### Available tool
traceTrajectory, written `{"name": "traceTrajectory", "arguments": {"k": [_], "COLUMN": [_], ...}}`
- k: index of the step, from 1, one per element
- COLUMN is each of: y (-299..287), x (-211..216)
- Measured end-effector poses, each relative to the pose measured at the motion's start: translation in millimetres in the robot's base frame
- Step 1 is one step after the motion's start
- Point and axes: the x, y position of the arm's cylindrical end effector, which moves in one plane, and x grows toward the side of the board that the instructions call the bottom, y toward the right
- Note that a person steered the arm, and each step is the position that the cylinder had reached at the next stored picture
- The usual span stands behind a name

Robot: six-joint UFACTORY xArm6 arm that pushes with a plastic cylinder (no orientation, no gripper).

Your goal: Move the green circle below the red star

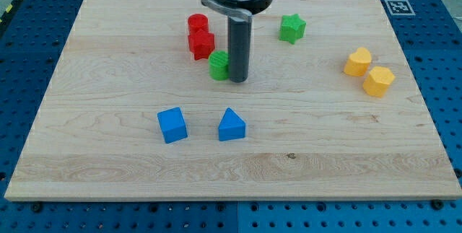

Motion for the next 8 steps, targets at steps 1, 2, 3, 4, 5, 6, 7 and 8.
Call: {"name": "traceTrajectory", "arguments": {"k": [1, 2, 3, 4, 5, 6, 7, 8], "y": [-4, -11, -31, -28, -7, -6, -28, -43], "x": [2, 2, 2, 2, 3, 3, 3, 3]}}
